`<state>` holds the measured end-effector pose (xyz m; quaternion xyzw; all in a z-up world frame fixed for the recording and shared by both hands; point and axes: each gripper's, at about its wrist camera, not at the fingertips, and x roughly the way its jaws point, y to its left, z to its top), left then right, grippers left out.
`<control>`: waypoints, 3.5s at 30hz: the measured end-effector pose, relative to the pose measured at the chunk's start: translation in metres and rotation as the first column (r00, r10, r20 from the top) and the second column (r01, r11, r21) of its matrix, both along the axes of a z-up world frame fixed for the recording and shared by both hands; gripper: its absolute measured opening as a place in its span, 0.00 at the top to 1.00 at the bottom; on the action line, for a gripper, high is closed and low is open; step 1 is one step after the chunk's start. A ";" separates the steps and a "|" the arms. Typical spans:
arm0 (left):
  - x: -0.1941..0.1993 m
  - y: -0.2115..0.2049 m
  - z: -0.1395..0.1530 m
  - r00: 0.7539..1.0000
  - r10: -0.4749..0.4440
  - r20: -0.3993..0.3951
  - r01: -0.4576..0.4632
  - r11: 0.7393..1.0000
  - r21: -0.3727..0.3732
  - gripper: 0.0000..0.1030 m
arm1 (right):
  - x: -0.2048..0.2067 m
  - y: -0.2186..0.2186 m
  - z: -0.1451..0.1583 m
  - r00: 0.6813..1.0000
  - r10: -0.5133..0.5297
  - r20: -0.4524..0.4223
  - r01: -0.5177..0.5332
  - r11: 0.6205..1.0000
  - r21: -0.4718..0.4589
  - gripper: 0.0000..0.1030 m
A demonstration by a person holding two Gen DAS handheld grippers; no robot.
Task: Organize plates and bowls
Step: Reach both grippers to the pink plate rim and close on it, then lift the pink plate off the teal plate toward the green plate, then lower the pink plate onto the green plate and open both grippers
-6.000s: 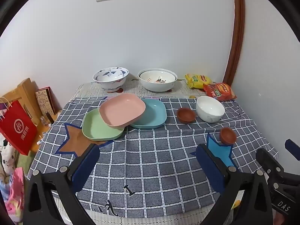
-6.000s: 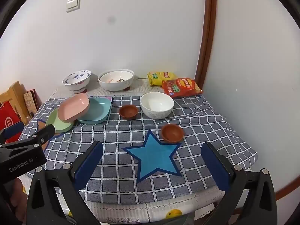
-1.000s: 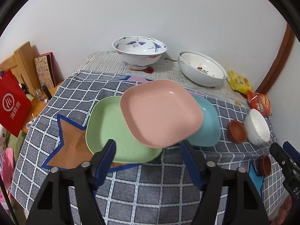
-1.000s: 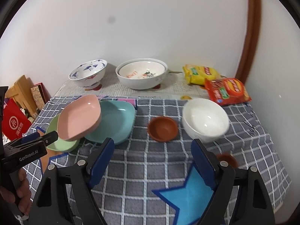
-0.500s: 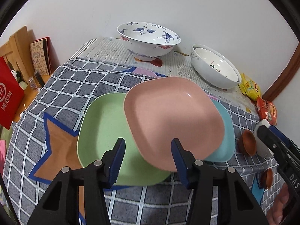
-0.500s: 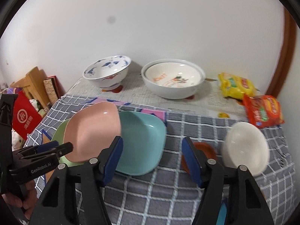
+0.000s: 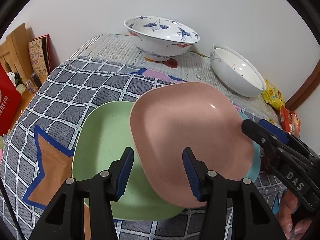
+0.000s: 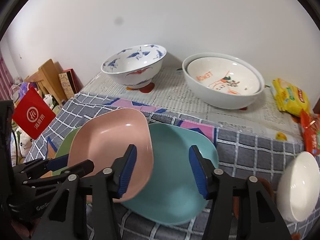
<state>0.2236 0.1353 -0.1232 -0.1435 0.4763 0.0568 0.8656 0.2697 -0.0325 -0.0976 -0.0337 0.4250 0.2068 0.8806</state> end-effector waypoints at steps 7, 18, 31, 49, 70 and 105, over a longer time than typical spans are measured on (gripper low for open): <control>0.011 0.003 -0.008 1.000 -0.004 -0.013 0.004 1.000 -0.006 0.66 | 0.017 0.011 -0.018 0.997 0.046 -0.055 -0.046 0.999 0.009 0.79; 0.006 0.011 -0.006 1.000 0.010 -0.004 -0.010 0.999 -0.032 0.88 | -0.003 0.002 -0.028 0.991 0.033 -0.133 -0.028 0.999 0.039 0.92; -0.021 0.011 0.021 0.999 -0.032 0.039 0.033 0.999 -0.022 0.89 | -0.052 -0.012 -0.010 0.988 -0.055 -0.146 0.071 0.991 0.113 0.93; -0.041 0.028 0.073 0.986 -0.100 0.135 0.097 0.995 0.028 0.88 | -0.085 0.003 0.048 0.988 -0.145 -0.055 0.152 0.974 0.168 0.93; -0.024 0.038 0.049 0.985 -0.150 0.082 0.149 0.989 0.018 0.89 | -0.083 0.015 0.026 0.969 -0.220 -0.109 0.234 0.961 0.148 0.93; 0.000 0.072 -0.005 0.996 -0.089 -0.032 0.091 0.993 0.081 0.88 | -0.057 0.072 -0.033 0.983 -0.101 -0.152 0.103 0.995 0.001 0.90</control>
